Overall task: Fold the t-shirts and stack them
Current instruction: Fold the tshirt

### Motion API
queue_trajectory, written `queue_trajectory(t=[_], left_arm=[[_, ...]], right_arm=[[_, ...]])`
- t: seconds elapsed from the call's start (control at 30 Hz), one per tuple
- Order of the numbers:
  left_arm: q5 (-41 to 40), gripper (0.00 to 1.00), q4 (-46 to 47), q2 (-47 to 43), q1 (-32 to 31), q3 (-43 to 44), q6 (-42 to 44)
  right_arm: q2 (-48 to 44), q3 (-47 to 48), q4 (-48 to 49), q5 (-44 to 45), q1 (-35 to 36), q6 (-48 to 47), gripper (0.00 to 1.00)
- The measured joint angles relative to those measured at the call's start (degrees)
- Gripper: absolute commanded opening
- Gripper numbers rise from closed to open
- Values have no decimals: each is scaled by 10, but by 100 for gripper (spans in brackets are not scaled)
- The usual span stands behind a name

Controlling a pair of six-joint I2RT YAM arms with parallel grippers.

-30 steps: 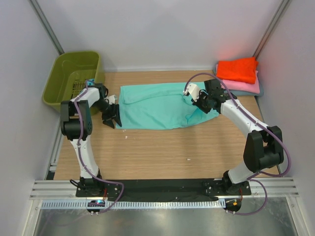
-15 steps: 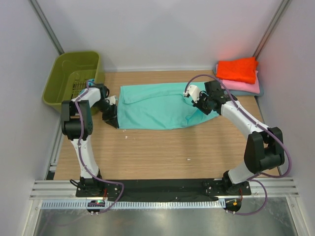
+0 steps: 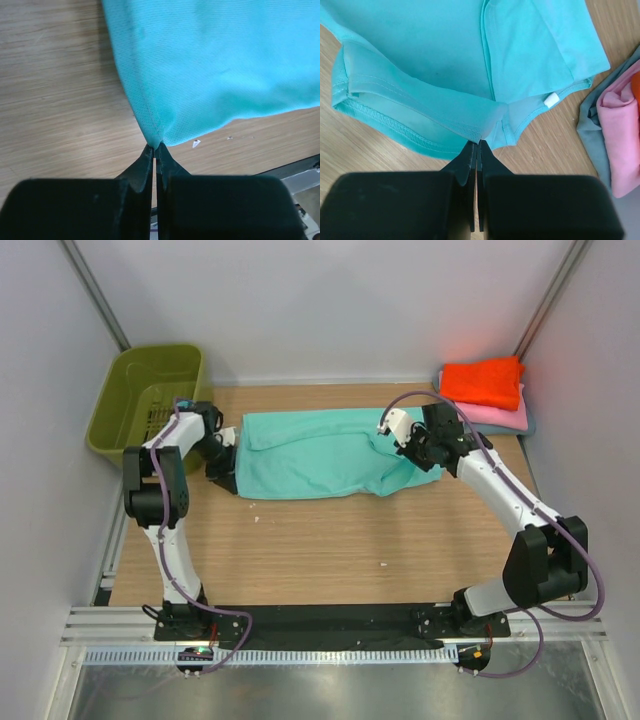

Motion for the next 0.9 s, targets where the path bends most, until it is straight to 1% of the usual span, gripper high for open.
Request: queue_trajectory(t=[0.23,0.37,0.6,0.73,0.9], left_arm=[[3,0,-16,-12,-33,74,22],[3,0,-19,-12,-42,112,31],[-12,0,-22,-5,-41,168,32],[-23,0,-22,10,-41,203,32],[-37,0,-20,39,-41,226,32]], right_arm=[[-5,23,-6,5,0,0,1],[3,31,-5,10,-2,0,1],[53,73,2,15,-25,2,1],[84,105,5,17,-42,5,1],[117,135,10,20,-49,8,1]])
